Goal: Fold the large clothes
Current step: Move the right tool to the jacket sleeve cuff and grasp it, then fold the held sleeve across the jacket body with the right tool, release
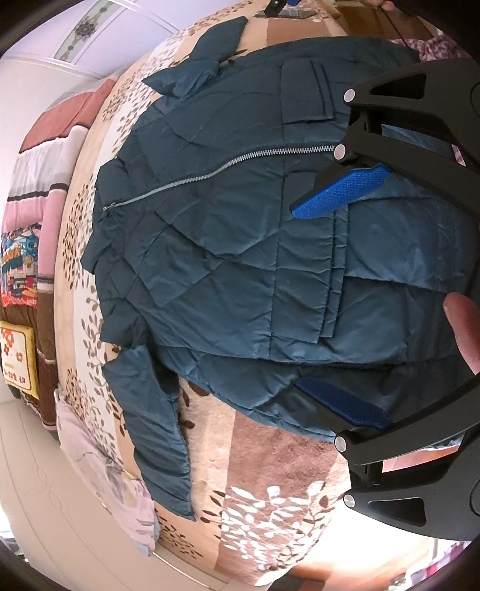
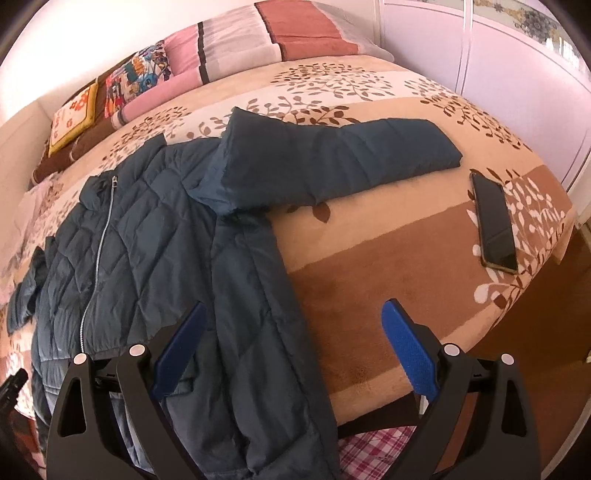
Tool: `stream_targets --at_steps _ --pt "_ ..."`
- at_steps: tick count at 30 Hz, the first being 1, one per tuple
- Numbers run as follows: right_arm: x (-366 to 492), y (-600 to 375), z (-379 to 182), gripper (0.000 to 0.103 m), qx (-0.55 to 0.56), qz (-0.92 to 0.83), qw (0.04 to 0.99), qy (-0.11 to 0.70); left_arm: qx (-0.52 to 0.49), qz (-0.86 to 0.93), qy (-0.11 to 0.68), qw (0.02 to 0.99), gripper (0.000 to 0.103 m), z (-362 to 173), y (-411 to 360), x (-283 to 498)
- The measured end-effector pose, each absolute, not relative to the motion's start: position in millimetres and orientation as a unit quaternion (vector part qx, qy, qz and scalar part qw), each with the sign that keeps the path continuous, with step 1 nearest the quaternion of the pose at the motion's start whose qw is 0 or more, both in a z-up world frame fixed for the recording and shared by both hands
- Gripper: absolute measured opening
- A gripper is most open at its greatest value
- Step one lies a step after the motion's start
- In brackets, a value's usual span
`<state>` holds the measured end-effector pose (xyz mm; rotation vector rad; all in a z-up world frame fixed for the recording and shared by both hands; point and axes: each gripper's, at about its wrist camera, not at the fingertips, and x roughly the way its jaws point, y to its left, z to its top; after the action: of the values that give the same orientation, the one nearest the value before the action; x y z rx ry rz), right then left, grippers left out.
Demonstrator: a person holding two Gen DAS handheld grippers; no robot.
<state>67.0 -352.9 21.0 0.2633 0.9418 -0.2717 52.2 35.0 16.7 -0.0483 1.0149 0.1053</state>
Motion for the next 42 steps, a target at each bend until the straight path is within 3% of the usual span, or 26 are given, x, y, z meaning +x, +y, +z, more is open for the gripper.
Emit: stream_targets --at_steps 12,20,28,33,36,38,40,42 --pt "78 -349 23 0.092 0.097 -0.137 0.876 0.453 -0.013 0.038 0.490 0.871 0.087 18 28 64" --pt "127 -408 4 0.092 0.125 -0.153 0.862 0.466 0.013 0.042 0.498 0.866 0.087 15 17 89" --pt "165 -559 -49 0.083 0.399 -0.140 0.793 0.438 0.025 0.041 0.495 0.867 0.087 18 2 119" --pt "175 -609 -72 0.079 0.493 -0.154 0.761 0.392 0.031 0.043 0.496 0.867 0.087 17 -5 130" --pt "187 -615 -73 0.069 0.499 -0.154 0.762 0.382 0.033 0.041 0.495 0.867 0.087 17 -9 133" --pt "190 -617 -72 0.048 0.497 -0.153 0.767 0.375 0.034 0.037 0.493 0.869 0.087 17 -11 134" --pt "190 -619 -71 0.018 0.497 -0.146 0.772 0.369 0.035 0.036 0.491 0.870 0.087 18 -12 133" --pt "186 -616 -61 0.012 0.484 -0.144 0.784 0.361 0.034 0.034 0.488 0.871 0.087 19 -12 133"
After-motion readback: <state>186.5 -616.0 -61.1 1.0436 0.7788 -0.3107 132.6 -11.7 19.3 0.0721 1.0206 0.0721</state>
